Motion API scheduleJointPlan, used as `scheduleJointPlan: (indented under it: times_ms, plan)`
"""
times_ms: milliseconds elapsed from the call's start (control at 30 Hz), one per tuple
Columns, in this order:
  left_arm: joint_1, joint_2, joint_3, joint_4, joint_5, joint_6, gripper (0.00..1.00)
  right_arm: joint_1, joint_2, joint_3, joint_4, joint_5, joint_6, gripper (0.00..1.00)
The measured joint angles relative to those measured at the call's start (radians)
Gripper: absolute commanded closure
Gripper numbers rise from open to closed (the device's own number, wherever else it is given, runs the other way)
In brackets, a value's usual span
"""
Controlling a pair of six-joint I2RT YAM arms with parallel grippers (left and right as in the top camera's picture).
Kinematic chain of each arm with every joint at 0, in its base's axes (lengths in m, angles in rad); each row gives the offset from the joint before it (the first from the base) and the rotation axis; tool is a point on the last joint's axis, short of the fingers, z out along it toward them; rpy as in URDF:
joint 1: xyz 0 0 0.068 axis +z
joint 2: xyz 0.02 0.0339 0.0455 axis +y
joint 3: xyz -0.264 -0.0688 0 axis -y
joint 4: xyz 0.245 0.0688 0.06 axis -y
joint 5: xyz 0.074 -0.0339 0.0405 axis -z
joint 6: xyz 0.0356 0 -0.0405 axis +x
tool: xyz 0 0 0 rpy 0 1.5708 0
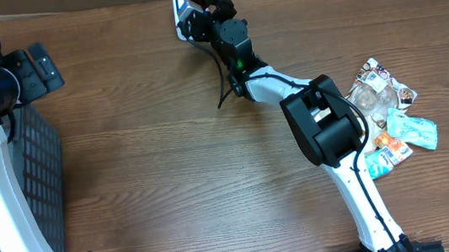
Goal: Scan the item barcode
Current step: 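Hold the brown jar label under the white scanner with the right gripper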
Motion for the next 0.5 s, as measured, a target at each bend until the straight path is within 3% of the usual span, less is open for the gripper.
scheduleJointPlan:
  times_ms: [500]
  plan:
    - [0.000,0.000,0.000,0.000,0.000,0.000,0.00,0.003,-0.001,0.000,0.083,0.000,0.091,0.52]
